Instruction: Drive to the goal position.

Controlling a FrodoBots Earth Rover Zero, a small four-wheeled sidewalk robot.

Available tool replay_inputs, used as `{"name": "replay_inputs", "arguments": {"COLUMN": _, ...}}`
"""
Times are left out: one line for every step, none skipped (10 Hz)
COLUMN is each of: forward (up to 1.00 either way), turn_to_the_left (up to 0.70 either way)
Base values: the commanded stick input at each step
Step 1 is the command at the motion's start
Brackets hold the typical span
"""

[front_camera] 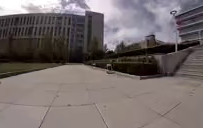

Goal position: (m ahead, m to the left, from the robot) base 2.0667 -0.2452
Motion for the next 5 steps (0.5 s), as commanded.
{"name": "replay_inputs", "arguments": {"forward": 1.00, "turn_to_the_left": 0.00}}
{"name": "replay_inputs", "arguments": {"forward": 1.00, "turn_to_the_left": 0.00}}
{"name": "replay_inputs", "arguments": {"forward": 1.00, "turn_to_the_left": 0.00}}
{"name": "replay_inputs", "arguments": {"forward": 1.00, "turn_to_the_left": 0.00}}
{"name": "replay_inputs", "arguments": {"forward": 1.00, "turn_to_the_left": 0.00}}
